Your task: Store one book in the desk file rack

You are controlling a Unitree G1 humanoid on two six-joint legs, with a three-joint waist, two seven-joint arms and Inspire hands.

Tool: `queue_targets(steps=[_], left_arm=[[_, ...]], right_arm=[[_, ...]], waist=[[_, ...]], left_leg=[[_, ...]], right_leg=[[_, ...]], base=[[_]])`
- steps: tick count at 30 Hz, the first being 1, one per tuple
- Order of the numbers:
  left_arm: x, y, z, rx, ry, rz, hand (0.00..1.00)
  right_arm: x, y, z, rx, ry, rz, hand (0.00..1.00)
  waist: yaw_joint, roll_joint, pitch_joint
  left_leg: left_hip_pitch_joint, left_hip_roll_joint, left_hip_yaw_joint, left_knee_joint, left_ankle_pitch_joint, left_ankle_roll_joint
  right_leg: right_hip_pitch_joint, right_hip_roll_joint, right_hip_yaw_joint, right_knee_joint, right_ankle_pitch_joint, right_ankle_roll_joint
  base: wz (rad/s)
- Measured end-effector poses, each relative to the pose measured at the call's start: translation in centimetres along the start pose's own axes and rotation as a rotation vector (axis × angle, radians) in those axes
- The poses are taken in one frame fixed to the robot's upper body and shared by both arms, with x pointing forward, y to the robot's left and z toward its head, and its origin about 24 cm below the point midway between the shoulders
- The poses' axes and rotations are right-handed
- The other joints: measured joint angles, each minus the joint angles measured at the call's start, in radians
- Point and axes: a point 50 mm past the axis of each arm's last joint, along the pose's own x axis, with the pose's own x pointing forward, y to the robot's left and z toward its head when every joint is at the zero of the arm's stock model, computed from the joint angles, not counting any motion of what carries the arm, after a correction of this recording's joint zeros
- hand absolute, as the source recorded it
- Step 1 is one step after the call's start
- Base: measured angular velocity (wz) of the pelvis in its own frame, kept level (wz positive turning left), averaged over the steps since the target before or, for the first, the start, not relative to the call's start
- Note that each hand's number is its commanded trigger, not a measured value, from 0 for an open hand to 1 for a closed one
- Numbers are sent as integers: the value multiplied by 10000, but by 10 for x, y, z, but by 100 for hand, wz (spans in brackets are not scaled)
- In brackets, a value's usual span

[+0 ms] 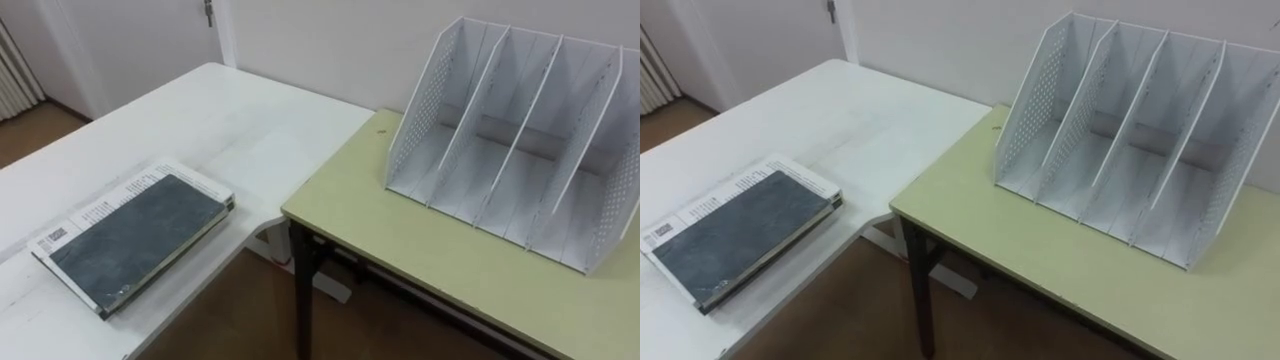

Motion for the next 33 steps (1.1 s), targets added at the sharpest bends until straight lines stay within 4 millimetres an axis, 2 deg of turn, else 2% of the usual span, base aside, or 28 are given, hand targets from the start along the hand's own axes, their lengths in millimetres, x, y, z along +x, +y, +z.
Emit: queue_targets(steps=[7, 10, 19, 22, 24, 27, 28, 30, 33], left_arm=[[0, 1, 0, 97, -47, 256, 0], [0, 0, 5, 739, -293, 223, 0], [0, -14, 36, 4273, -1623, 76, 0], [-2, -23, 52, 5974, -2314, -9, 0], [-7, -32, 70, 7238, -3209, 70, 0], [-14, -46, 92, 8675, -4279, 142, 0], [-15, -49, 96, 8992, -4497, 161, 0], [-22, -62, 118, 10050, -5469, 243, 0], [-29, -71, 133, 11025, -6298, 534, 0]], right_arm=[[1, 0, 1, -37, -43, 58, 0], [1, 1, 3, -130, -28, 70, 0], [2, 4, 7, -620, -275, 203, 0], [3, 6, 13, -941, -337, 301, 0], [4, 7, 16, -1206, -415, 396, 0], [4, 9, 21, -1505, -616, 470, 0], [4, 9, 22, -1549, -636, 482, 0], [5, 10, 24, -1690, -690, 519, 0], [5, 10, 27, -1761, -767, 535, 0]], waist=[[-3, -27, -7], [-5, -42, -7], [-67, -212, -19], [-126, -246, -6], [-190, -280, 2], [-522, -330, 32], [-566, -275, 21], [-626, -325, 94], [-804, -294, 88]], left_leg=[[-12, 0, -19, -6, -1, 0], [-26, -1, -28, -5, 0, -1], [-116, -16, -35, 29, 1, 1], [-221, -13, -26, 97, 2, 2], [-221, -9, -17, 101, 2, 1], [-238, -11, -29, 124, 2, 2], [-238, -11, -26, 127, 2, 2], [-227, -11, -30, 131, 2, 2], [-230, -10, -45, 130, 2, 1]], right_leg=[[-22, 5, 1, 2, -1, 0], [-41, 1, -18, 8, -2, -1], [-178, -19, -21, 16, -7, 5], [-235, -19, -22, 43, 1, 3], [-232, -17, -24, 39, 2, 1], [-214, -24, -30, 28, 0, 3], [-210, -23, -26, 29, -1, 3], [-208, -24, -8, 30, -1, 2], [-214, -21, -7, 16, -1, 2]], base=[[0], [0], [0], [0], [0], [0], [-3], [-2], [0]])
